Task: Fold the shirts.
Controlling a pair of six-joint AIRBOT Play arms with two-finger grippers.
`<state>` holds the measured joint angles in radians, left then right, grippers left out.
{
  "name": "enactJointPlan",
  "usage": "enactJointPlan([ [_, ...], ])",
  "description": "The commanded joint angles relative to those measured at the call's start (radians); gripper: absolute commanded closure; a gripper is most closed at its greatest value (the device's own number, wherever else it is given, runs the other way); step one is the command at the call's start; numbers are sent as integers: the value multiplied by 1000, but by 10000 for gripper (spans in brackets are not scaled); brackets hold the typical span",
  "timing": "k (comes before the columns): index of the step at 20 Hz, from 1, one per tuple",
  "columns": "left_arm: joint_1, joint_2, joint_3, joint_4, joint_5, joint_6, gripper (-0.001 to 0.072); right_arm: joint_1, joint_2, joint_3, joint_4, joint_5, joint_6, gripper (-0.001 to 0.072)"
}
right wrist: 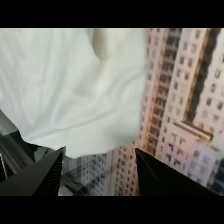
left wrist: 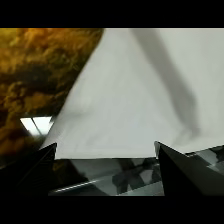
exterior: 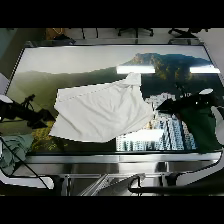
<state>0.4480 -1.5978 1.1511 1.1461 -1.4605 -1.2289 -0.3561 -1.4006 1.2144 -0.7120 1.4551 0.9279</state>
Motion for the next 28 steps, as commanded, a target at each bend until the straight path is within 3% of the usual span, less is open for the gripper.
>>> enactJointPlan([
  [1, 29, 26, -175, 0, 104, 48, 21, 14, 14, -128, -48, -73, -13, 187],
  [4, -4, 26, -209, -49, 195, 77, 23, 61, 14, -140, -39, -134, -37, 194],
  [6, -36, 26, -208, -49, 242, 77, 252, 103, 14, -140, -25, -201, -42, 224],
  [7, -49, 26, -208, -49, 252, 77, 251, 129, 14, -140, -18, -229, -42, 321],
  [8, -64, 26, -208, -49, 252, 77, 352, 149, 14, -140, -4, -236, -47, 430],
  [9, -75, 26, -208, -48, 243, 79, 631, 165, 14, -140, 11, -231, -56, 529],
  [10, -80, 28, -208, -50, 232, 87, 692, 177, 16, -140, 31, -209, -66, 621],
  [12, -88, 53, -208, -53, 222, 87, 694, 181, 33, -140, 63, -162, -66, 700],
  [16, -87, 233, -142, -138, 183, 106, 696, 141, 188, -105, 163, -99, -68, 701],
  [20, -87, 502, 149, -436, 158, 113, 696, 27, 436, 100, 365, -66, -90, 701],
  [23, -87, 686, 421, -545, 345, 108, 696, -80, 579, 316, 434, -124, -69, 701],
  [26, -59, 830, 620, -534, 532, 85, 696, -173, 694, 515, 444, -243, -60, 701],
  [28, 14, 893, 702, -507, 572, 82, 695, -215, 740, 623, 439, -309, -60, 701],
])
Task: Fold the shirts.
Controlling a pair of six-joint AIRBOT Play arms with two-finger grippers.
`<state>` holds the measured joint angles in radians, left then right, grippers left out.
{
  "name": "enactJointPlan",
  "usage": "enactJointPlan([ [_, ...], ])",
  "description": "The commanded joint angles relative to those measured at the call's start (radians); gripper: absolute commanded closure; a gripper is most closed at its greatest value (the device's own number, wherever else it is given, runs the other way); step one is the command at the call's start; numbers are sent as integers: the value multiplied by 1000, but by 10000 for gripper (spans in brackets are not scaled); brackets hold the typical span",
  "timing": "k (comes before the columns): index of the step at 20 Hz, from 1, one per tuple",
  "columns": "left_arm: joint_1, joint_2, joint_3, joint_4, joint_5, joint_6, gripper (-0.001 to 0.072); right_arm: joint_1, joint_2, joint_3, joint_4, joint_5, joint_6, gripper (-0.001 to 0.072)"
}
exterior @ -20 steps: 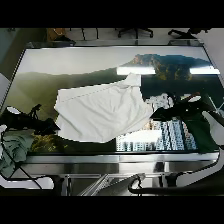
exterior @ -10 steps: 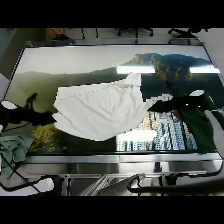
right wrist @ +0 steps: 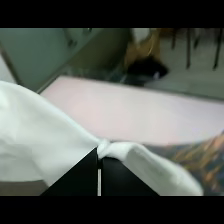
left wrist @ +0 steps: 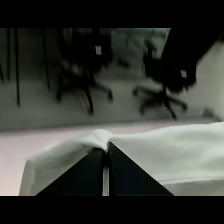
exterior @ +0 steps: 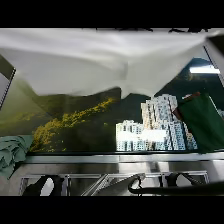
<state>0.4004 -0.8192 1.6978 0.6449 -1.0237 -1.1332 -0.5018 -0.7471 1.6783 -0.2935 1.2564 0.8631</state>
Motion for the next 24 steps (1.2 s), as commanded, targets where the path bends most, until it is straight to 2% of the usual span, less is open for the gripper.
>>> enactJointPlan([
  [1, 100, 132, 187, 32, 124, -23, 696, -78, 100, 205, 7, -130, 5, 702],
  [3, 174, 151, 231, 88, 63, -29, 695, -78, 105, 280, -17, -145, 6, 701],
  [5, 175, 144, 222, 122, 23, -39, 695, -78, 105, 295, -27, -164, 6, 701],
  [8, 83, 112, 95, 122, 0, -3, 695, -78, 44, 288, 6, -95, 18, 701],
  [11, -29, -1, -31, 124, -15, 34, 694, -70, -96, 215, 148, 70, 20, 700],
  [14, -112, -184, -146, 124, -17, 35, 694, 42, -233, 51, 79, 90, -15, 700],
  [16, -147, -310, -216, 123, -16, 54, 694, 156, -333, -76, -30, 33, -52, 701],
  [19, -182, -507, -292, 124, 16, 100, 693, 298, -523, -204, -147, -151, -114, 700],
  [22, -186, -708, -308, 122, 113, 116, 694, 360, -716, -204, -136, -350, -135, 701],
  [24, -184, -832, -255, 123, 121, 117, 694, 369, -789, -187, -93, -437, -169, 700],
])
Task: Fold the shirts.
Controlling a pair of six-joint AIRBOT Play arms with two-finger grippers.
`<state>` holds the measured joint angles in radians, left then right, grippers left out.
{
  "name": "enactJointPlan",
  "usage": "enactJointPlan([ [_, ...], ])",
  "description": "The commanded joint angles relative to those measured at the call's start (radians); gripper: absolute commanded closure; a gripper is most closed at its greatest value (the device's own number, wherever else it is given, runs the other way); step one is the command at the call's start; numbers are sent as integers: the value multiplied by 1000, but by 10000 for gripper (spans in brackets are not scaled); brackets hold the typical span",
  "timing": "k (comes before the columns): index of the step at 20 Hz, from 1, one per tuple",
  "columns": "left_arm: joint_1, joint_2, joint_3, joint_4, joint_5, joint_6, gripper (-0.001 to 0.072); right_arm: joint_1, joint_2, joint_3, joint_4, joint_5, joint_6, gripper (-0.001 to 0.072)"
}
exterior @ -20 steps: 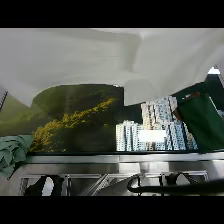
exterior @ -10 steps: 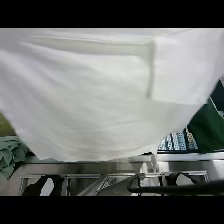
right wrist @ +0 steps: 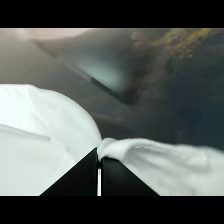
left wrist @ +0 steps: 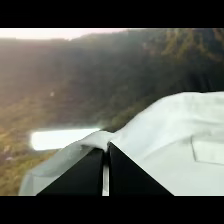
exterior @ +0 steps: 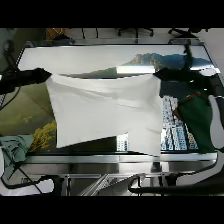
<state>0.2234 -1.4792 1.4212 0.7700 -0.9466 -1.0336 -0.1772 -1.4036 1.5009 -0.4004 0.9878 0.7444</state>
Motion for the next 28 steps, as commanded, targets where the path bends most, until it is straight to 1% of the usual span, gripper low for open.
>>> enactJointPlan([
  [1, -8, -220, 62, -3, 29, 21, 694, 43, -153, -2, 48, -186, -74, 700],
  [2, -8, -263, 108, -5, 10, 21, 694, 42, -158, -1, 57, -198, -86, 688],
  [4, -8, -322, 203, -5, -58, 7, 688, 39, -156, 0, 56, -198, -87, 297],
  [5, -5, -344, 254, -2, -113, -26, 634, 33, -154, 0, 57, -191, -86, 248],
  [6, 5, -355, 295, -2, -167, -53, 288, 21, -150, 1, 58, -168, -63, 249],
  [7, 19, -360, 333, 0, -221, -96, 23, 0, -141, 1, 58, -133, -32, 249],
  [9, 61, -351, 390, 11, -322, -142, 20, -63, -116, 1, 56, -33, -5, 253],
  [11, 116, -328, 422, 89, -431, -222, 22, -148, -83, 1, 53, 117, 43, 254],
  [12, 143, -314, 422, 154, -500, -256, 22, -188, -68, 1, 43, 195, 68, 254],
  [13, 165, -300, 403, 212, -570, -279, 22, -224, -55, 0, 15, 264, 103, 254],
  [14, 182, -277, 352, 252, -620, -285, 22, -251, -43, -2, -30, 322, 133, 256],
  [15, 192, -248, 276, 274, -637, -283, 23, -268, -33, -11, -80, 365, 154, 280],
  [16, 200, -212, 178, 290, -623, -278, 22, -279, -21, -31, -129, 404, 168, 341],
  [18, 206, -134, -49, 304, -545, -241, 23, -285, 11, -105, -189, 444, 174, 343],
  [21, 205, -60, -322, 311, -444, -195, 22, -284, 93, -277, -298, 451, 195, 343],
  [23, 205, -41, -451, 311, -387, -177, 22, -284, 166, -407, -393, 403, 211, 343],
  [25, 205, -44, -528, 309, -370, -160, 23, -284, 217, -515, -438, 326, 211, 342],
  [26, 205, -44, -558, 308, -350, -160, 50, -284, 224, -551, -438, 297, 210, 341],
  [27, 205, -44, -572, 309, -330, -158, 158, -282, 222, -583, -437, 270, 206, 336],
  [28, 205, -44, -573, 309, -319, -152, 232, -278, 215, -607, -435, 251, 206, 331],
])
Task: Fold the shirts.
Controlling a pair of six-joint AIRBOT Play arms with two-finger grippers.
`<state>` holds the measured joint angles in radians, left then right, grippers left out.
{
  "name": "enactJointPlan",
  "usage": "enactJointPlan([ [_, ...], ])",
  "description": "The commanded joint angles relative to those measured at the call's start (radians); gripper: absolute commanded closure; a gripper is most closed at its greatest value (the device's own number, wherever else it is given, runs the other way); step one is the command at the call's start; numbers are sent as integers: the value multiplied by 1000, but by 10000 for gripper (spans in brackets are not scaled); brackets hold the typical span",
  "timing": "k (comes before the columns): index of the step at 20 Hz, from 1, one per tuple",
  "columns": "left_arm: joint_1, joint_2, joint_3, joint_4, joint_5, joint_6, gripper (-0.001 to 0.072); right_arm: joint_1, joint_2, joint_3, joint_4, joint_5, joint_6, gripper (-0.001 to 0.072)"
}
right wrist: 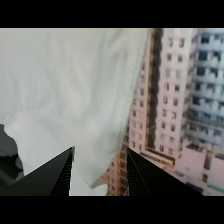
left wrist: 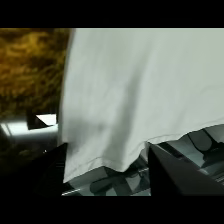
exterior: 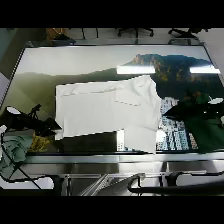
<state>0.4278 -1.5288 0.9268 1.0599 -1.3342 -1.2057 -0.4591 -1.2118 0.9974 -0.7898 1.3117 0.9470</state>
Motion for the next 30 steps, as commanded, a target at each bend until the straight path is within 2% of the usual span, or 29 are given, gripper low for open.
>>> enactJointPlan([
  [1, 1, 5, -70, 19, 78, 19, 238, 10, 10, -119, -45, -91, 3, 331],
  [5, -19, 5, -13, 11, 113, 19, 241, 77, -61, -128, -44, -122, -2, 331],
  [6, -27, 5, -10, 10, 116, 19, 263, 98, -76, -128, -44, -134, -4, 332],
  [7, -41, 5, -11, 13, 118, 22, 456, 119, -87, -128, -43, -142, -4, 332],
  [8, -52, 5, -11, 18, 113, 39, 533, 137, -90, -128, -43, -149, -4, 332],
  [13, -11, 6, 94, 22, -42, 45, 525, 148, -89, -123, -45, -156, -4, 333],
  [14, 9, 6, 128, 22, -88, 44, 497, 149, -89, -123, -45, -155, -4, 333],
  [15, 27, 6, 153, 22, -121, 35, 256, 149, -89, -123, -44, -155, -4, 333],
  [16, 43, 6, 169, 22, -142, 20, 106, 149, -89, -123, -45, -156, -4, 333],
  [18, 68, 6, 162, 22, -135, 18, 100, 149, -89, -123, -45, -156, -4, 333],
  [21, 72, 5, 55, 17, -45, 19, 100, 149, -89, -123, -45, -152, -3, 333],
  [24, 35, 1, -54, 8, 82, 20, 101, 149, -89, -123, -45, -152, -1, 333],
  [26, -8, 0, -93, 13, 94, 38, 102, 147, -89, -123, -46, -118, 12, 334],
  [27, -23, 0, -101, 18, 81, 39, 124, 144, -89, -123, -47, -88, 21, 333],
  [28, -32, 0, -106, 22, 74, 39, 278, 142, -89, -123, -55, -61, 37, 334],
  [29, -37, 0, -105, 21, 70, 39, 572, 141, -87, -125, -77, -46, 51, 334],
  [30, -39, 1, -103, 20, 72, 37, 692, 141, -82, -129, -101, -36, 61, 335],
])
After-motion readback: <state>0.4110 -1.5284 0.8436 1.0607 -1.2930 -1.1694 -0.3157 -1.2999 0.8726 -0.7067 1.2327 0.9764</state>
